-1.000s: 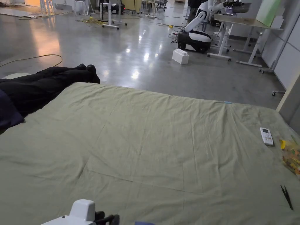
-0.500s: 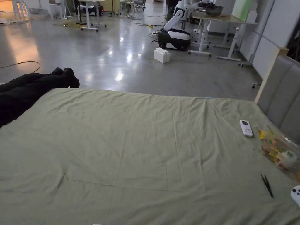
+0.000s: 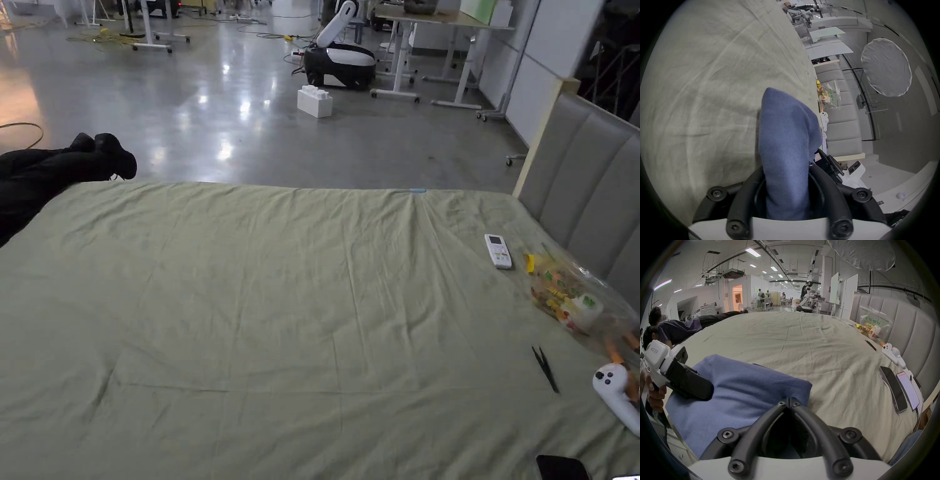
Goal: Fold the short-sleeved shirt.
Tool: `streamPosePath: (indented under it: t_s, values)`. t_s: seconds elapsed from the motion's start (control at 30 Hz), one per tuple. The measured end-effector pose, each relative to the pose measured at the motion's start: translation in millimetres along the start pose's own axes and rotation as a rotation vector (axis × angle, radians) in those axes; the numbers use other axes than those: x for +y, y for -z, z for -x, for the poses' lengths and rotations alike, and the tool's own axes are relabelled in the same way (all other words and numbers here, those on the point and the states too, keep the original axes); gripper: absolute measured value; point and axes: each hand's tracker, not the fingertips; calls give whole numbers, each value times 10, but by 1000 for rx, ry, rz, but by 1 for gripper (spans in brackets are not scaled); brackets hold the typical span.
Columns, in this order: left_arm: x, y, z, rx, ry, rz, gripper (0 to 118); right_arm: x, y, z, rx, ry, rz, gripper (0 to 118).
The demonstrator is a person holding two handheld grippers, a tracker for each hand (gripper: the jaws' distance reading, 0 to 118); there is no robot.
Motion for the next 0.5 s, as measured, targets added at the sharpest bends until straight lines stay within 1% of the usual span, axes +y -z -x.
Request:
streamPosePath:
  t_s: [0.1, 0.27, 0.33, 0.43, 0.5]
  values:
    - [-34, -47, -88, -7, 5, -17, 20, 2, 19, 20, -11, -8, -4, 2]
    - [-51, -193, -199, -23, 38, -41, 20, 84, -32, 69, -35, -43, -31, 2]
    - [-27, -313, -234, -40, 29, -59, 20, 162, -54, 78, -40, -54, -44, 2]
    - [50, -566, -277, -40, 34, -82, 20, 340, -72, 50, -47, -43, -79, 2]
    - [139, -823, -314, -6, 86, -102, 20, 523, -72, -5, -48, -31, -110, 2]
